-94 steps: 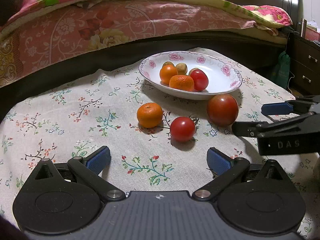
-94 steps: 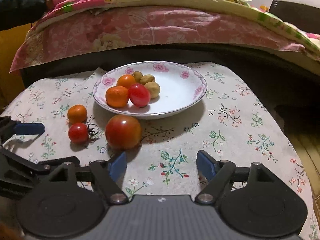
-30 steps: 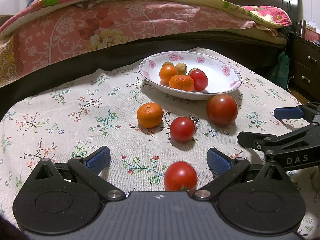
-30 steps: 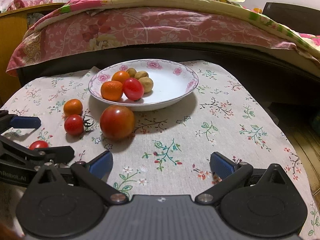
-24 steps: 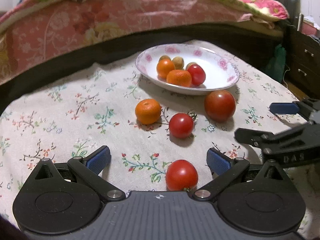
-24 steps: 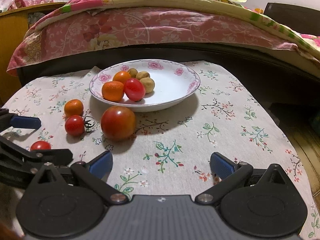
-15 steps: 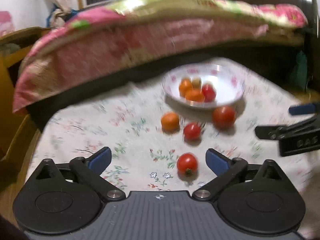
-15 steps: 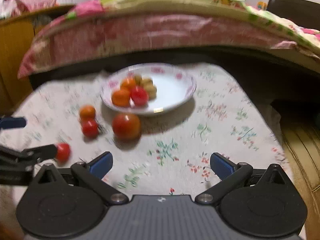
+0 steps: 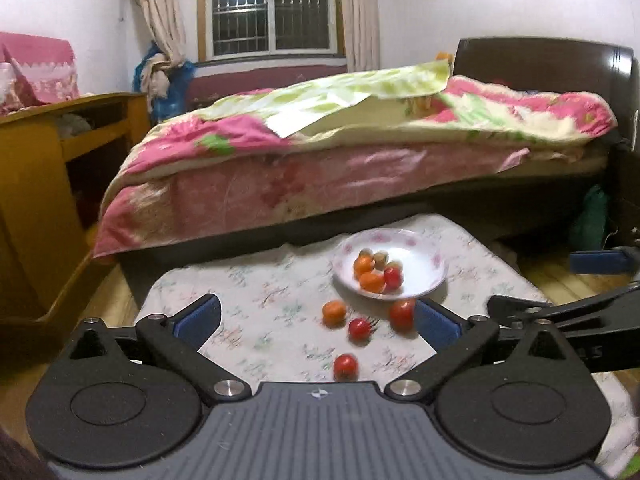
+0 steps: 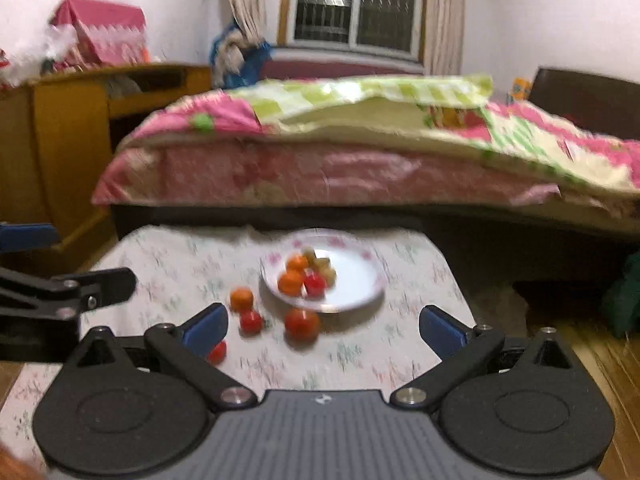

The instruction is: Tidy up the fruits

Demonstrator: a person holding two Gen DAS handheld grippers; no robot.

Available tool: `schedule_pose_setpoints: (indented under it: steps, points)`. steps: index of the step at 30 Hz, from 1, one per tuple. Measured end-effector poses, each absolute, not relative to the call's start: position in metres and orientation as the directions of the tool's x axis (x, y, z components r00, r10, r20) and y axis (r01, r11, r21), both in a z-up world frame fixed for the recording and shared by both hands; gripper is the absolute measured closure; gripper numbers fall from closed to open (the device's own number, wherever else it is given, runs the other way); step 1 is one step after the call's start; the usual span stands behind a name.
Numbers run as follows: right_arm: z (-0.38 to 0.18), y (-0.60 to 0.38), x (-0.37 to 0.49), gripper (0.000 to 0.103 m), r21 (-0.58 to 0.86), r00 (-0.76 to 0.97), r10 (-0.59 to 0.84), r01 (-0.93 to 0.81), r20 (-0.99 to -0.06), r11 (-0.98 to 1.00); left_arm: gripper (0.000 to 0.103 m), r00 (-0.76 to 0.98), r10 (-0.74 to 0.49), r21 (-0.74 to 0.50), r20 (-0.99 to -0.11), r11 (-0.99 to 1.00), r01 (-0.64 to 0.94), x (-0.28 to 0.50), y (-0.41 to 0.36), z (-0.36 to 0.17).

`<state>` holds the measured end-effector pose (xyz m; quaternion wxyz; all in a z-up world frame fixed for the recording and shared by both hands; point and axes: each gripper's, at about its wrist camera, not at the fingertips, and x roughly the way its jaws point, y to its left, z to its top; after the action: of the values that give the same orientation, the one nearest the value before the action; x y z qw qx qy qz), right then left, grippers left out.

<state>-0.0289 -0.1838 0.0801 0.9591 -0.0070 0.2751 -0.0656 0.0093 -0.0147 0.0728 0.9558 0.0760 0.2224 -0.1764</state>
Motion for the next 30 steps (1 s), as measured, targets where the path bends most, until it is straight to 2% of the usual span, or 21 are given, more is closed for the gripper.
schedule_pose_setpoints:
  steps: [3,5,12,16,25,30]
  points:
    - [0.081,-0.179,-0.028,0.0,-0.092,0.808,-0.18,0.156,-0.561,0.984,0.0,0.822,-0.327,0.026,-0.466,0.924,0.382,0.012,-0.015,0.074]
    - [0.078,-0.184,-0.025,0.0,-0.06,0.807,-0.167,0.161,-0.567,0.985,0.0,0.811,-0.327,0.009,-0.485,0.926,0.379,0.016,-0.013,0.071]
    - [0.045,-0.196,0.009,0.0,-0.04,0.758,-0.126,0.131,-0.641,0.991,0.0,0.75,-0.222,0.111,-0.623,0.924,0.366,0.038,-0.03,0.032]
    - [0.035,-0.201,0.035,0.0,-0.058,0.733,-0.12,0.11,-0.67,0.992,0.0,0.695,-0.236,0.083,-0.679,0.916,0.393,0.062,-0.034,0.02]
    - [0.025,-0.208,0.077,0.0,-0.024,0.706,-0.078,0.086,-0.704,0.996,0.0,0.633,-0.262,0.018,-0.728,0.916,0.4,0.103,-0.043,0.0]
    - [0.017,-0.211,0.088,0.0,-0.006,0.693,-0.06,0.079,-0.718,0.997,0.0,0.626,-0.239,0.034,-0.743,0.919,0.392,0.11,-0.046,-0.005]
